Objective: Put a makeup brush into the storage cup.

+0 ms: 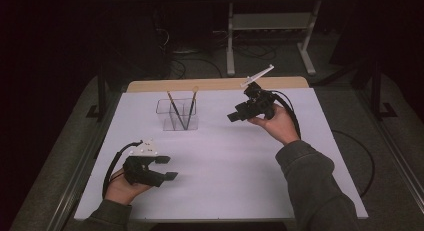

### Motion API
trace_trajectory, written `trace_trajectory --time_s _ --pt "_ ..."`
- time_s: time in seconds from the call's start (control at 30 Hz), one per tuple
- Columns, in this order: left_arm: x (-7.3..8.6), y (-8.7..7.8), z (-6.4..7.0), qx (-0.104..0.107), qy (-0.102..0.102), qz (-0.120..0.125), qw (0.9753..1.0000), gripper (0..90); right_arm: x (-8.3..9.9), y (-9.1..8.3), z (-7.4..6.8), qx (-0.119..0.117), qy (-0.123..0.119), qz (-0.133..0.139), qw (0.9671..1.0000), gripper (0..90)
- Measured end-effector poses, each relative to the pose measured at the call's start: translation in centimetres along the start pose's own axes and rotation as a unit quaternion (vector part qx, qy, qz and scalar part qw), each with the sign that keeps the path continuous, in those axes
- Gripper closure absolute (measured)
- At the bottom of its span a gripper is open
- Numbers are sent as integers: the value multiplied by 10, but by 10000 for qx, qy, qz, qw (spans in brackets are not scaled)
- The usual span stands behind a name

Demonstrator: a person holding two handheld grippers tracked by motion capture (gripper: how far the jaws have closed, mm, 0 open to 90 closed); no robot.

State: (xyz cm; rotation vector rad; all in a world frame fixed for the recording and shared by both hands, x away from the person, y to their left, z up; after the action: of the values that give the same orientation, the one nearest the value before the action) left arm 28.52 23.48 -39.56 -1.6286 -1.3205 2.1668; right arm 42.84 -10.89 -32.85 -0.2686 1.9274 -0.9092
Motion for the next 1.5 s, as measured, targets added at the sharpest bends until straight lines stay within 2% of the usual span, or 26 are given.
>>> trace_trajectory --time_s 0.23,0.27,1.5 --pt "0 0 -2 -8 92 -58 9999 346 10 -6 -3 -1 55 31 10000 399" --pt "0 0 -1 5 41 -16 10000 345 11 -6 -3 -10 26 40 10000 398" --pt "0 -1 -1 4 -66 58 10000 327 64 -27 -10 124 163 285 9994 313"
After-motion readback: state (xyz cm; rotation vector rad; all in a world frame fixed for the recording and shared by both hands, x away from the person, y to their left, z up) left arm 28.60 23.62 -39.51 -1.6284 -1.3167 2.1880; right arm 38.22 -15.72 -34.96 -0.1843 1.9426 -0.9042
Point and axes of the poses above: each handheld gripper's, and its own axes: y roughly forward along the jaws, x roughly out of its underside, z roughly to its right, the point moved 1 cm from there along y, roughly forward along the jaws, and after that the axes turned 5 degrees about -x, right-handed, at the moved point
